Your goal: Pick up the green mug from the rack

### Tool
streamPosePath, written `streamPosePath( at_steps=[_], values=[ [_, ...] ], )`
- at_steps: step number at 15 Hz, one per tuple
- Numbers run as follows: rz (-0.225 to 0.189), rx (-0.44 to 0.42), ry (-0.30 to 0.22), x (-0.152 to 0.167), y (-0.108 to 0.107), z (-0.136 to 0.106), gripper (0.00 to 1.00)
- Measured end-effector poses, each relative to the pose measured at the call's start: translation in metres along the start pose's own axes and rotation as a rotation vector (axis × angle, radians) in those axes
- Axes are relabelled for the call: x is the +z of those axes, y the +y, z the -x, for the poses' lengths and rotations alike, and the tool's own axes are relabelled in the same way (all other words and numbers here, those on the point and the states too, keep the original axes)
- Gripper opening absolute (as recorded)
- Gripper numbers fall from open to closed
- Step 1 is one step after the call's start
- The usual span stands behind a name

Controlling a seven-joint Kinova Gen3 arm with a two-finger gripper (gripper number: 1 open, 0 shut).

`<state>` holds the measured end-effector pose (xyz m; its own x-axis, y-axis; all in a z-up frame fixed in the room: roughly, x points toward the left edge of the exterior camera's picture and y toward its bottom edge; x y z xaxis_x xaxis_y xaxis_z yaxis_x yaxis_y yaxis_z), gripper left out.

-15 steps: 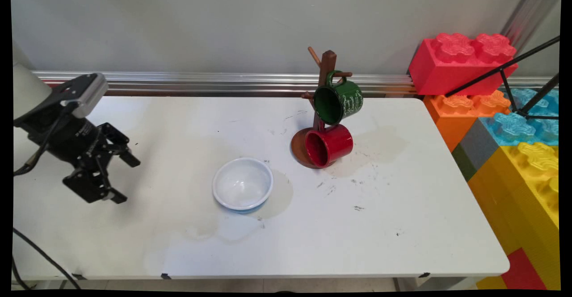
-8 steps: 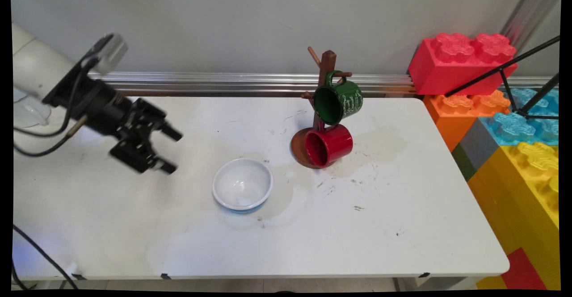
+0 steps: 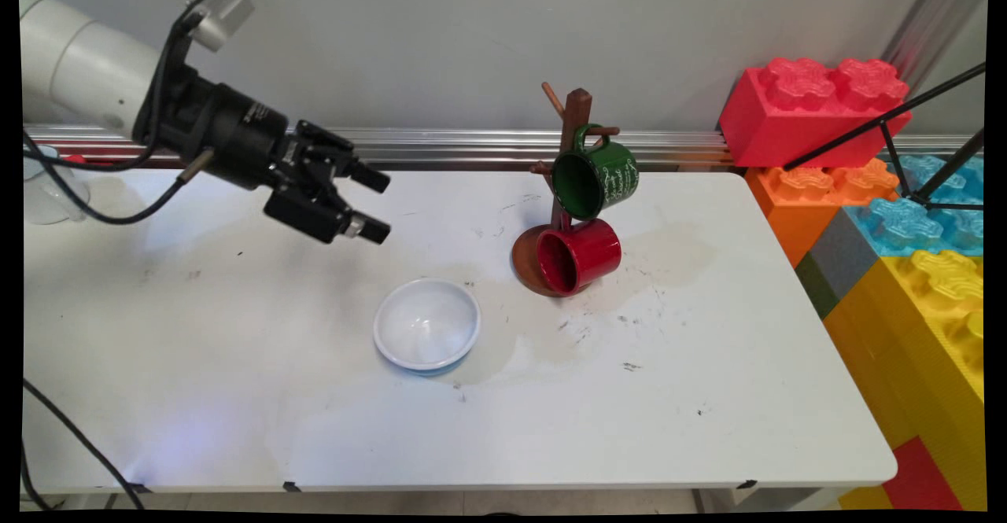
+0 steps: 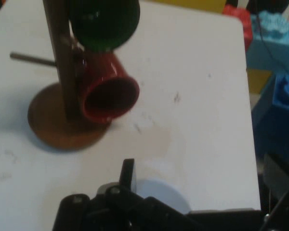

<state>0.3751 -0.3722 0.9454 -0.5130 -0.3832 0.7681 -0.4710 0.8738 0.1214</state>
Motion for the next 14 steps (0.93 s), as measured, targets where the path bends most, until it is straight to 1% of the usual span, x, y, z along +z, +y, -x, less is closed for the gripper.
streamPosePath(
  at_steps=[3,7,12,14],
  values=[
    [-0.012,-0.007,0.042,0.012,0.005,-0.009,1.0],
    [-0.039,-0.04,0.068,0.03,0.017,-0.022,1.0],
    [-0.083,-0.144,0.113,0.057,0.044,-0.049,1.0],
    [-0.105,-0.187,0.118,0.068,0.052,-0.057,1.0]
  ],
)
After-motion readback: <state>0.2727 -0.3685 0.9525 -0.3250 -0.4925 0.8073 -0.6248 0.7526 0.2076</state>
